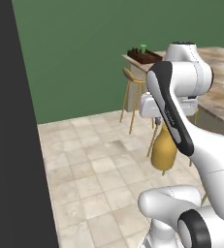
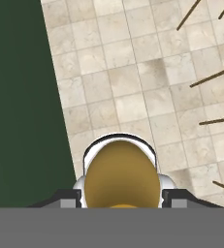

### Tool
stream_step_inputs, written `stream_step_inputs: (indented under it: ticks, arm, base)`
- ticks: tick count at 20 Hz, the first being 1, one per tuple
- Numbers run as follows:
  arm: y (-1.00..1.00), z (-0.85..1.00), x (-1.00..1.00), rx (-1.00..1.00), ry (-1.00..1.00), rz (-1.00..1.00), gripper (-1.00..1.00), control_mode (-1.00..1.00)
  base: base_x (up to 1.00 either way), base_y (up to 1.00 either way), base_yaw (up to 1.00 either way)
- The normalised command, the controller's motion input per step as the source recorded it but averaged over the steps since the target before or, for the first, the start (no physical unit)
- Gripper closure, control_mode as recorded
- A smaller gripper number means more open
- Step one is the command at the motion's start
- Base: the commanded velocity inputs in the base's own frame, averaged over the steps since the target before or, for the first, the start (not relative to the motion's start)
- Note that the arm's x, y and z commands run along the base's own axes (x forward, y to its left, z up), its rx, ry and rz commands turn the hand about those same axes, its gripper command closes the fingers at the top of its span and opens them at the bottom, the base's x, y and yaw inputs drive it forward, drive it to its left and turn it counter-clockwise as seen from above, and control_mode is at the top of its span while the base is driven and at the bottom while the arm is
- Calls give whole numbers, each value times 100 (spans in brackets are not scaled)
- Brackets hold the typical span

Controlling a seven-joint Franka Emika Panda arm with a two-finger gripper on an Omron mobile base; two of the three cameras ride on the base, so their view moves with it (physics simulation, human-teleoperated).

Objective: There is a tray on the dining counter. Grab the cup, mug, and pitcher and place them on the tray. The pitcher may be placed next to the tray if it cannot fit the tray.

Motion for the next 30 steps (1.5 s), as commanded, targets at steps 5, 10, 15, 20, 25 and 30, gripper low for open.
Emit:
stream_step_inputs:
  ticks: [5,10,15,20,25,30]
  arm:
    - [0,0,0,0,0,0,100,100]
    - [0,0,0,0,0,0,100,100]
    - [0,0,0,0,0,0,100,100]
    - [0,0,0,0,0,0,100,100]
    - [0,0,0,0,0,0,100,100]
    - [0,0,0,0,0,0,100,100]
  base:
    - [100,0,-2]
    - [100,0,-2]
    - [100,0,-2]
    - [100,0,-2]
    - [100,0,-2]
    - [100,0,-2]
